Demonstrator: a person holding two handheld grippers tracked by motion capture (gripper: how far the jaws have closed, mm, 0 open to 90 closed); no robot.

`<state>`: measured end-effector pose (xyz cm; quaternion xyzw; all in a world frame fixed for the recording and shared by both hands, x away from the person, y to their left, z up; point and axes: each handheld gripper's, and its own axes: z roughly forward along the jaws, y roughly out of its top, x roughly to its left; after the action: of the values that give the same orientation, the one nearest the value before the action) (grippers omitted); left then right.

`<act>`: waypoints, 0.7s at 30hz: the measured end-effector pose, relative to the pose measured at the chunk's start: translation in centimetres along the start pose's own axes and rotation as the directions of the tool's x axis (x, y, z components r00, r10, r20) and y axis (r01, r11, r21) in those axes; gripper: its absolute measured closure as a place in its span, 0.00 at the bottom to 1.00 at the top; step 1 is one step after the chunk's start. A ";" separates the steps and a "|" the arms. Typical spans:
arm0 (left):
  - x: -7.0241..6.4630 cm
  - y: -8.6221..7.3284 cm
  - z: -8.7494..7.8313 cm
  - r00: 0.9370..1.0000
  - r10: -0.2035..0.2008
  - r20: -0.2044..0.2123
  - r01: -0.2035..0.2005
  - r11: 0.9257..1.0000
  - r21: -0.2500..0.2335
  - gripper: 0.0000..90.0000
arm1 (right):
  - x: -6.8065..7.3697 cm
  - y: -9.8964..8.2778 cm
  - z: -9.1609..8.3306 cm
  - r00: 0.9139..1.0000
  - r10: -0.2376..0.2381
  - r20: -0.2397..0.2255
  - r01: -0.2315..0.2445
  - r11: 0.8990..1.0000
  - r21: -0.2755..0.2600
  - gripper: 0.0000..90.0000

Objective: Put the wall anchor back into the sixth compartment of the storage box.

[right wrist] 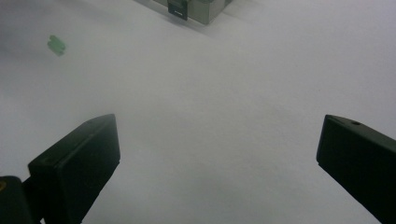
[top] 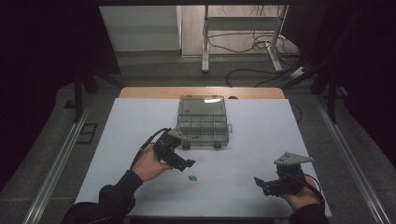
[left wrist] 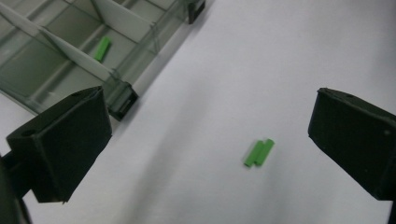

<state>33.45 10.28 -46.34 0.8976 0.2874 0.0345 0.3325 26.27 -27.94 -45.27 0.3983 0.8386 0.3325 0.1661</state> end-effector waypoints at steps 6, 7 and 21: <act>-0.2 -1.2 0.9 1.000 -0.015 -0.008 0.015 0.999 0.033 0.10 | 0.0 0.0 0.0 1.000 -0.007 0.002 0.007 1.000 0.005 0.00; -0.2 -1.4 1.1 1.000 -0.003 -0.007 0.003 0.999 0.041 0.15 | 0.1 0.0 0.0 1.000 -0.010 0.001 0.010 1.000 0.007 0.00; -1.1 -2.1 3.9 0.995 0.062 0.075 -0.072 0.987 0.143 0.63 | 0.1 0.0 0.2 1.000 -0.027 -0.003 0.027 1.000 0.015 0.00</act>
<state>32.46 8.74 -50.57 0.9293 0.2469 -0.0068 0.2745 26.25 -27.77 -45.42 0.3877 0.8466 0.3246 0.1663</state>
